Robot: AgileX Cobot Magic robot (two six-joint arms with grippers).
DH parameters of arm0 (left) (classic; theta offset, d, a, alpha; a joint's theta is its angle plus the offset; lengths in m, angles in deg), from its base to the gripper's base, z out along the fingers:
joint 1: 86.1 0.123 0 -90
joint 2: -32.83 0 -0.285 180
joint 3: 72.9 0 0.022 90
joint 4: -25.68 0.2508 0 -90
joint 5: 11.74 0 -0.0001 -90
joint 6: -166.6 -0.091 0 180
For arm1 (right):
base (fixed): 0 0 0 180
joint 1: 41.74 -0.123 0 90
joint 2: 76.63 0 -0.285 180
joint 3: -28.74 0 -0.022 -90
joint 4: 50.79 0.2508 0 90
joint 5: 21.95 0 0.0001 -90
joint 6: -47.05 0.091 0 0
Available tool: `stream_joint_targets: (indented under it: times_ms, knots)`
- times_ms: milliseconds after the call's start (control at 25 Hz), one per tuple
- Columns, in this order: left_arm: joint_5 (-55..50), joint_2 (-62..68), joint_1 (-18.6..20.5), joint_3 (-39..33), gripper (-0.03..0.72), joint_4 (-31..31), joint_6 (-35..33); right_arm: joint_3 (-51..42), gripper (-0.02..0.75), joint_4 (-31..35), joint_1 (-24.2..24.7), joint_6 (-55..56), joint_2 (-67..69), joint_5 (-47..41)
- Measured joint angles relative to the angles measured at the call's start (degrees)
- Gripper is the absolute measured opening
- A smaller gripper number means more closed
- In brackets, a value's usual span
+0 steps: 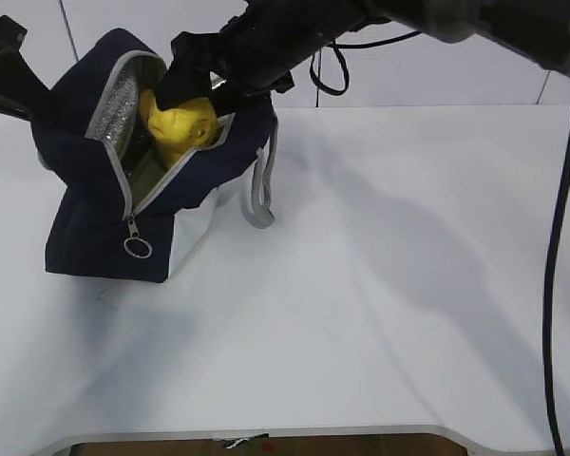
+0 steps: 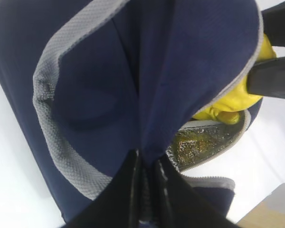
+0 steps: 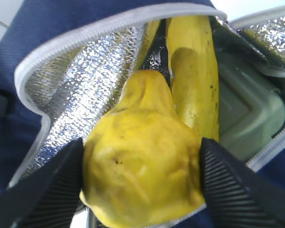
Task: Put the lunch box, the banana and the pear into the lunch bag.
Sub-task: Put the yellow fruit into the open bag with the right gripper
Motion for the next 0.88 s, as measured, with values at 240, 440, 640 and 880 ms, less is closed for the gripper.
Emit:
stream_joint_targets:
  times_ms: [240, 440, 640, 880]
  knots:
    - [0.0, 0.0, 0.0, 0.0, 0.02, -0.02, 0.0, 0.11, 0.611, 0.47, 0.0, -0.28, 0.1, 0.7]
    - [0.0, 0.0, 0.0, 0.0, 0.02, -0.12, 0.0, 0.23, 0.61, 0.81, 0.0, -0.41, 0.1, -0.1]
    - [0.0, 0.0, 0.0, 0.0, 0.02, -0.12, 0.0, 4.29, 0.602, -1.24, 0.71, -0.18, 0.1, -6.19]
    - [-0.04, 0.0, 0.0, 0.0, 0.02, -0.12, 0.0, 10.84, 0.597, -17.28, 2.46, 8.98, 0.1, -12.04]
